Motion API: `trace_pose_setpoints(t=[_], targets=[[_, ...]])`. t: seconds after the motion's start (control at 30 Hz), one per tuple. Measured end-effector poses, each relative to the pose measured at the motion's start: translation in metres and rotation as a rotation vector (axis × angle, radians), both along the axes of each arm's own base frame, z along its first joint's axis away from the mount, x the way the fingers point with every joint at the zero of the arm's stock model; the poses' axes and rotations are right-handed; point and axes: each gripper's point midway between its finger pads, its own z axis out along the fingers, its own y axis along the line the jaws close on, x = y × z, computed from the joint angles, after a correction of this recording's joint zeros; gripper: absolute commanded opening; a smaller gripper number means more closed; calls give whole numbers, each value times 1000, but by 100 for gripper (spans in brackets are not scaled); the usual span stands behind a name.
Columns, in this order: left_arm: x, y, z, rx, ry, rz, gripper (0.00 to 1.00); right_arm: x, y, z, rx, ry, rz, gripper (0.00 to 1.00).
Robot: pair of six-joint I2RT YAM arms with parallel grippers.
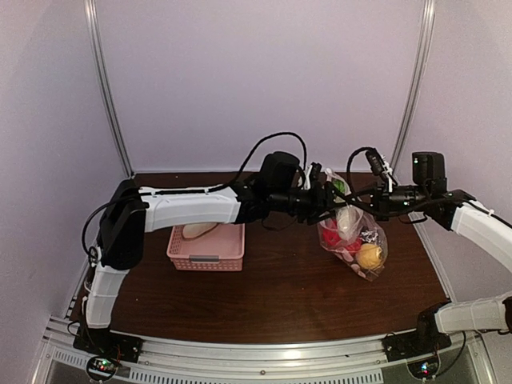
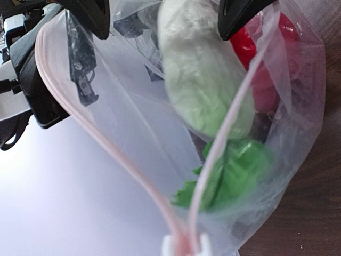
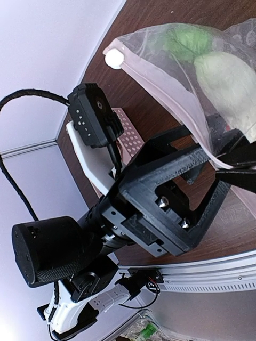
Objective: Place the food in the zip-top bag and seal the zipper
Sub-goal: Place the fake vegetable in the zipper food storage bag, then adjust the zipper food storage bag at the center of the board.
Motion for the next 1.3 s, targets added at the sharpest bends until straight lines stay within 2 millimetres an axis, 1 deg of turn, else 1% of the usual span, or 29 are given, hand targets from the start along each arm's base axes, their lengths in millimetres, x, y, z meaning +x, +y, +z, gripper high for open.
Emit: trace_pose_setpoints(t=[0.13,0.3,0.37,0.47,0.57,0.67,0.7,0.77,0.8,0.83,0.87,0.93,0.97,1.1,1.17,1.23,1.3], targets=[[-2,3,7,6,-19,-6,71,-1,-1,7,9,-22,2,0],[-4,5,12,9,-34,-14,70,0,-2,10,11,-26,-2,0],[-4,6,14,8,-48,-24,67,2,-4,11,12,-29,-8,0],[-7,9,19,13,-80,-44,60,5,-8,11,11,-30,-24,0],[-14,20,37,23,-137,-44,51,7,-11,10,6,-24,-37,0],[-19,41,66,39,-209,-9,42,7,-12,9,3,-23,-42,0],[-20,47,77,43,-234,10,40,8,-12,9,2,-23,-45,0],[-17,57,92,53,-276,49,40,8,-12,9,1,-24,-46,0],[-15,60,93,62,-288,63,40,8,-12,9,1,-23,-46,0],[-13,62,92,78,-295,78,42,8,-12,9,1,-23,-46,0],[-9,64,86,101,-297,93,43,8,-12,9,1,-23,-46,0],[-5,65,66,164,-283,108,45,8,-12,9,2,-22,-47,0],[-2,65,49,207,-269,114,45,8,-12,9,2,-22,-47,0],[2,63,-6,328,-212,98,44,8,-12,9,2,-23,-47,0],[1,60,-28,364,-188,80,44,8,-12,8,2,-22,-47,0],[-1,58,-45,387,-166,61,44,8,-12,8,2,-21,-47,0],[-3,56,-51,392,-155,47,43,8,-12,7,2,-20,-47,0]])
